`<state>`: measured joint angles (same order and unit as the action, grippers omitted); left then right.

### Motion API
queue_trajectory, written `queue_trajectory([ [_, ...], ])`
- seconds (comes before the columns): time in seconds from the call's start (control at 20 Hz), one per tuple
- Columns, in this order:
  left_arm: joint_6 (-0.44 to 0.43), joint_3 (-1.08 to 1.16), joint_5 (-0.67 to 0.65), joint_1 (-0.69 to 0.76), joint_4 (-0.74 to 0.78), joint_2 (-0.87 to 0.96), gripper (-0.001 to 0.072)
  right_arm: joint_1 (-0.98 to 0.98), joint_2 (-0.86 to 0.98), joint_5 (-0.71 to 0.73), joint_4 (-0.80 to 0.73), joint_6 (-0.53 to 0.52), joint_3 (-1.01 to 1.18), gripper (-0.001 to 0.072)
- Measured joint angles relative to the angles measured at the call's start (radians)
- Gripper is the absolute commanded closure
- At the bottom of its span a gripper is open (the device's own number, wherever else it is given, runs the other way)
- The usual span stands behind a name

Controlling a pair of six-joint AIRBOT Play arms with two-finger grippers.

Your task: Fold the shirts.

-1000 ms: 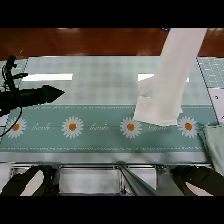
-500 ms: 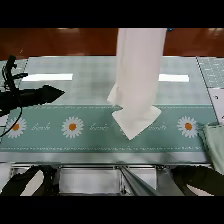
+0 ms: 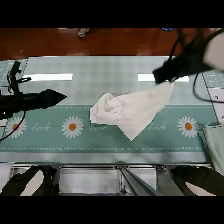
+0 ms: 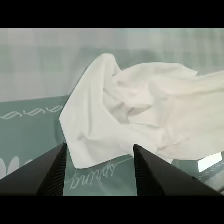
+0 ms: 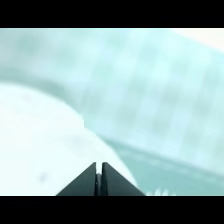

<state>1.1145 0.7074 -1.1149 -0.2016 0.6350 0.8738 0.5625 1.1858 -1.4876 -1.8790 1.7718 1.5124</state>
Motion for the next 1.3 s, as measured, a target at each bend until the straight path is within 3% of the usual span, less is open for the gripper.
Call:
queue_trajectory([
  [0.1,0.037,-0.028,-0.008,0.023,0.0,0.002,0.02,-0.018,0.002,0.093,0.027,0.069,-0.211,0.0303],
  [0.35,0.068,-0.008,-0.011,0.076,0.001,0.055,0.02,-0.091,-0.031,0.157,0.008,0.136,-0.418,0.0304],
  [0.55,0.125,0.057,-0.015,0.031,0.009,0.14,0.02,-0.313,-0.241,0.169,-0.011,0.153,-0.541,0.0305],
  [0.7,0.153,0.078,-0.034,0.075,0.01,0.284,0.02,-0.546,-0.406,0.294,0.203,0.106,-0.763,0.0305],
  [0.9,0.206,0.186,-0.038,0.183,0.002,0.53,0.02,-0.735,-0.505,0.36,0.518,-0.076,-0.969,0.0305],
  [1.3,0.381,0.461,-0.041,0.357,0.058,0.831,0.0201,-0.805,-0.539,0.387,0.697,-0.195,-1.049,0.0305],
])
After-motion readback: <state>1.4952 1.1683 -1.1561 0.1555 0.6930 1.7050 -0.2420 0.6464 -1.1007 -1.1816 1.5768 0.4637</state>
